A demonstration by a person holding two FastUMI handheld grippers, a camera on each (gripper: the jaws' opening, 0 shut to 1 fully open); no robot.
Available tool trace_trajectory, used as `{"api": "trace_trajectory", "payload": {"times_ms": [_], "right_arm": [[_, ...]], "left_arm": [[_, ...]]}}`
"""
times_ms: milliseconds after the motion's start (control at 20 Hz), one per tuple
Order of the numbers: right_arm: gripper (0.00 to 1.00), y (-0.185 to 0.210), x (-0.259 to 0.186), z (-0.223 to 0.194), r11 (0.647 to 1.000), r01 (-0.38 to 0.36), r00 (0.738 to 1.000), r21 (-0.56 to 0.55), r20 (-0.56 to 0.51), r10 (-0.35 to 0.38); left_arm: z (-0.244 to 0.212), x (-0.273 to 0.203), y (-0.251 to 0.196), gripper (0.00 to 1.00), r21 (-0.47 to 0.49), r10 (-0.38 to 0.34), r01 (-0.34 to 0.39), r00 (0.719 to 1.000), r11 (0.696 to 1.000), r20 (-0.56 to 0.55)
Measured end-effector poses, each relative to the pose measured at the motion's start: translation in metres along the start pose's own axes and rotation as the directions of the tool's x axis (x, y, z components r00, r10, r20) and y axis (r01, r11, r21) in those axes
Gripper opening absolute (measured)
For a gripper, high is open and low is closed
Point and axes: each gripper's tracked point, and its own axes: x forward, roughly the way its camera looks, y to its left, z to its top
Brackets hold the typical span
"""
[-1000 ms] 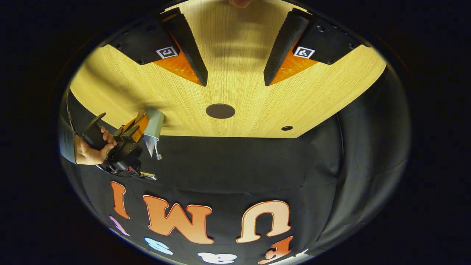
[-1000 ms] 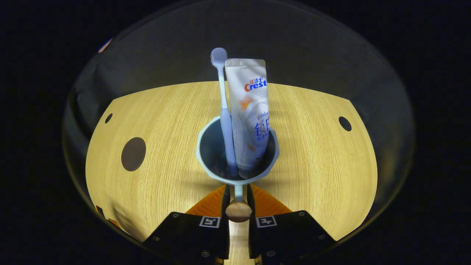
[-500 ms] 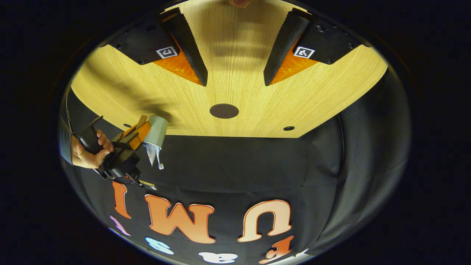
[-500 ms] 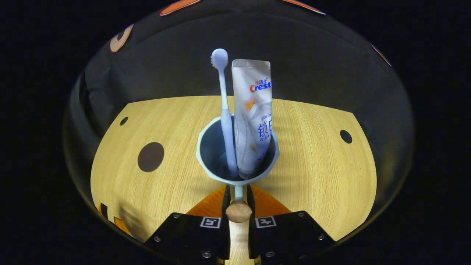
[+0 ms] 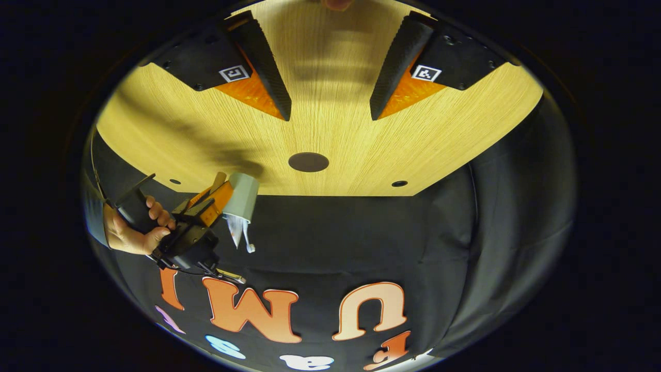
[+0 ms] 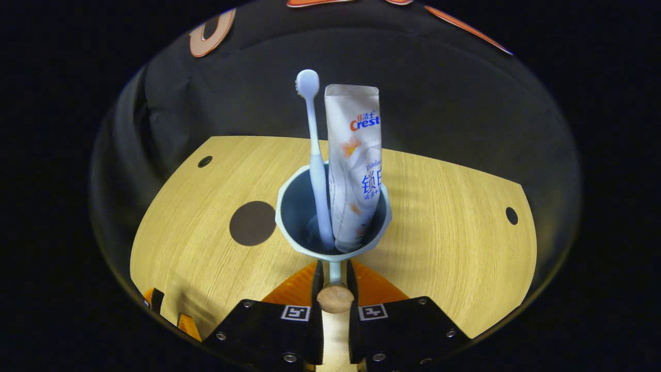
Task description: Put the toothbrush and toothpaste on the desktop into the cup, then pick up the cup and place it on the coaster on the desktop.
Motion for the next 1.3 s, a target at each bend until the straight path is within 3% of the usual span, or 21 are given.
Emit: {"api": "trace_trajectory", "payload": {"times_ms": [300, 800, 1300], "right_arm": [[0.19, 0.002, 0.001, 0.006, 0.996, -0.048, 0.998, -0.075, 0.027, 0.050], [0.19, 0.003, -0.002, 0.016, 0.980, -0.099, 0.995, -0.175, -0.021, 0.097], [0.19, 0.001, -0.003, 0.020, 0.976, -0.082, 0.996, -0.203, -0.042, 0.075]], "left_arm": [[-0.001, 0.002, 0.001, 0.99, -0.012, 0.005, -0.005, 1.000, 1.000, -0.003], [0.001, 0.004, 0.003, 0.98, -0.003, 0.021, -0.021, 1.000, 1.000, -0.006], [0.001, 0.002, -0.001, 0.98, -0.015, -0.001, 0.001, 1.000, 1.000, -0.012]]}}
